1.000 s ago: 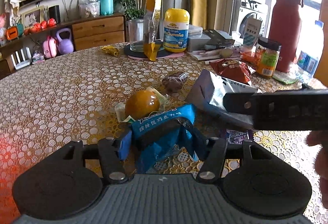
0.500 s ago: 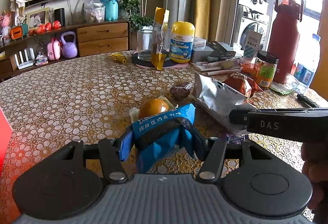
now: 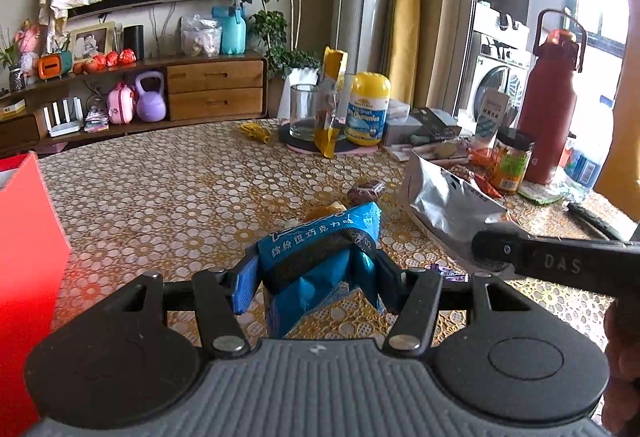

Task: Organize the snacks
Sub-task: 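Grasp the blue snack bag with the left tool while the right tool grasps the silver foil bag, then carry the blue snack bag and silver foil bag over the white box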

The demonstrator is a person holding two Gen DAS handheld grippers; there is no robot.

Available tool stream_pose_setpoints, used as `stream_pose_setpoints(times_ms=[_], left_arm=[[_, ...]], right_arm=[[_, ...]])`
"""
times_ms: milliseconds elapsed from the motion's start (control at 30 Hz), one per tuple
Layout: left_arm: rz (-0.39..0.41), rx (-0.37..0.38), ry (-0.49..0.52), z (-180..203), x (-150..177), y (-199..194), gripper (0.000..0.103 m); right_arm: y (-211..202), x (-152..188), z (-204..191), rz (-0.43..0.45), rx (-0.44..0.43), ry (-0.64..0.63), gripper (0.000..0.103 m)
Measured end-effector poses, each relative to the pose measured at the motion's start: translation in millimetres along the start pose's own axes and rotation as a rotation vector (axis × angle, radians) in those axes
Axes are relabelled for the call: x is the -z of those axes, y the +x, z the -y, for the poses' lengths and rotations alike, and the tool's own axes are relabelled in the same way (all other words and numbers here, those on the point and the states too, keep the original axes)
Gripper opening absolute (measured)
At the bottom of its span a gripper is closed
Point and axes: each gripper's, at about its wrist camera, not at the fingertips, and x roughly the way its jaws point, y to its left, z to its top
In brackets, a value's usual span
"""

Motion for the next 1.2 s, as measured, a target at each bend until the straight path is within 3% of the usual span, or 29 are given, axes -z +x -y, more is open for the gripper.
stream_pose_setpoints(times_ms=[700,1200], left_arm=[[0.049,-0.016,-0.009,-16,15,-91,0.059],[0.106,-0.037,-0.018,-30,20,-149,0.059]], right_arm=[[-91,30,-39,0.057,-0.013,0.035,0.030],[-133,44,-68,0.091,-0.046,0.029,0.028]])
